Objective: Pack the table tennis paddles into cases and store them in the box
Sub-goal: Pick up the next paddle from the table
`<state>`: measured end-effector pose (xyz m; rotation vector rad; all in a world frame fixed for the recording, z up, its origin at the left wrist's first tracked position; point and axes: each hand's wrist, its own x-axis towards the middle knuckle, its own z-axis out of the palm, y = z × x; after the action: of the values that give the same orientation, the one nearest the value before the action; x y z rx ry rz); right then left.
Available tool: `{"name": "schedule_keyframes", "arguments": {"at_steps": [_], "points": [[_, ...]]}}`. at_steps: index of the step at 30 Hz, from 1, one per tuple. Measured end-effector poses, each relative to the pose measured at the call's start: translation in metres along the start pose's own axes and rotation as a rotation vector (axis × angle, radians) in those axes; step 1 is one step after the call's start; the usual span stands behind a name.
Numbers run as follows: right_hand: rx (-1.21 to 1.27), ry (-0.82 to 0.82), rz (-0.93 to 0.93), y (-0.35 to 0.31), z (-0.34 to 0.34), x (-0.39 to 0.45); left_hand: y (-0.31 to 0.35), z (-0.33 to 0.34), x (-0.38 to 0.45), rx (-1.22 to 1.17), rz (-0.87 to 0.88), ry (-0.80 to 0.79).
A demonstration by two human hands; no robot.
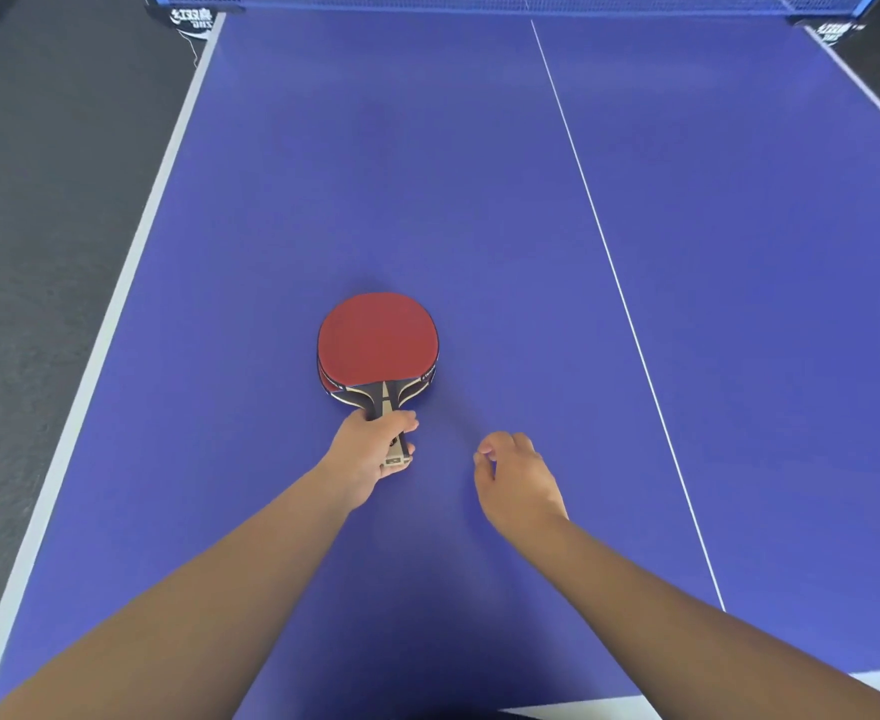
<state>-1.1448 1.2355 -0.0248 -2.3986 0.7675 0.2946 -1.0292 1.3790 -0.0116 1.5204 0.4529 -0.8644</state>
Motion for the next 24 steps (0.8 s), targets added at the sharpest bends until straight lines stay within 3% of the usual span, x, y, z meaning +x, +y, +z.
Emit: {"name": "schedule_keyframes", "arguments": {"at_steps": [12, 24], "points": [[-0.171, 0.022, -0.085, 0.030, 0.001, -0.048, -0.034, 0.000, -0.074, 0.199, 0.071, -0.003], [-0.195, 0.128, 0.181, 0.067, 0.037, -0.172, -0.090, -0.015, -0.174, 0.422, 0.165, -0.251]]}}
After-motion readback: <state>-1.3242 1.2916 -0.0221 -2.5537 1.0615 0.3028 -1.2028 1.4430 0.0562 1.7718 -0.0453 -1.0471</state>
